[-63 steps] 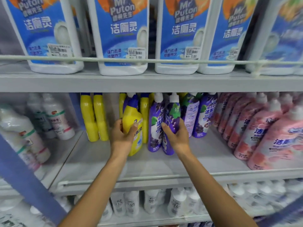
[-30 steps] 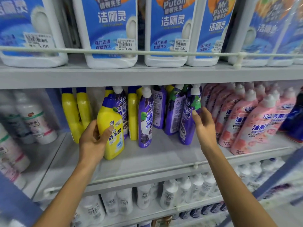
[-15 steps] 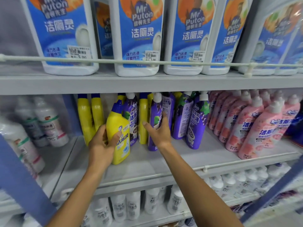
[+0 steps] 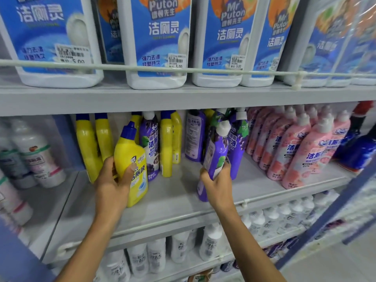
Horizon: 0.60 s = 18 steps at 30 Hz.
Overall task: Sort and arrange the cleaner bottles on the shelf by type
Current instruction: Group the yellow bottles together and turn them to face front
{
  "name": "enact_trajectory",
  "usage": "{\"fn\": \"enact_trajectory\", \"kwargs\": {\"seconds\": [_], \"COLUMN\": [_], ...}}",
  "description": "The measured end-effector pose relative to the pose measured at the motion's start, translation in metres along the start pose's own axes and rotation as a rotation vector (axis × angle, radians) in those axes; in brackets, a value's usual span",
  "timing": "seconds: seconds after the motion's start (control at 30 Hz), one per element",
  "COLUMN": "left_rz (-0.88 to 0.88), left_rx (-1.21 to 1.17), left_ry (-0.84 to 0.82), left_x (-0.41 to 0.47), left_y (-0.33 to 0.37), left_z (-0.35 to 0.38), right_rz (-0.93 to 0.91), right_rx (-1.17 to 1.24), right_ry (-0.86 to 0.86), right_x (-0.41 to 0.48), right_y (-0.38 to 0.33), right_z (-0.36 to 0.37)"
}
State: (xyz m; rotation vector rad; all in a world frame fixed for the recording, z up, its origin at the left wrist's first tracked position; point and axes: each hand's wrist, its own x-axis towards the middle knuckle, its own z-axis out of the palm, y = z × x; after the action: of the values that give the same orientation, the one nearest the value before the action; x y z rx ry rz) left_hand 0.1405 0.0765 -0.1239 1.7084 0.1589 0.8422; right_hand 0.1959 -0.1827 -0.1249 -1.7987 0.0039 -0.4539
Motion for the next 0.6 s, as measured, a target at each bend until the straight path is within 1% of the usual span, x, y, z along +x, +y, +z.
{"fn": "enact_trajectory", "kwargs": {"seconds": [0.13,0.3,0.47,0.6], "left_rz": [0.020,0.018,0.008,-0.008], "left_rx": [-0.023,-0.021,-0.011,-0.033], "left_ry": [0.000,-0.019,-0.033,-0.037], "left_x": [-0.002,-0.001,-0.001,-0.002], "left_y": [-0.001,0.001,0.002,0.006], "left_z": [0.002,0.000,0.000,0.001], "right_rz": [0.050,0.037,0.012,0.047], "right_rx": [-0.040,-0.098,-0.144,-0.171], "right_ry": [0.124,0.220,0.200,0.154], "right_x": [-0.001,0.016,0.051,0.066], "right_y": [0.008,0.013,0.017,0.014], "right_z": [-0.032,-0.059,-0.074,-0.078]}}
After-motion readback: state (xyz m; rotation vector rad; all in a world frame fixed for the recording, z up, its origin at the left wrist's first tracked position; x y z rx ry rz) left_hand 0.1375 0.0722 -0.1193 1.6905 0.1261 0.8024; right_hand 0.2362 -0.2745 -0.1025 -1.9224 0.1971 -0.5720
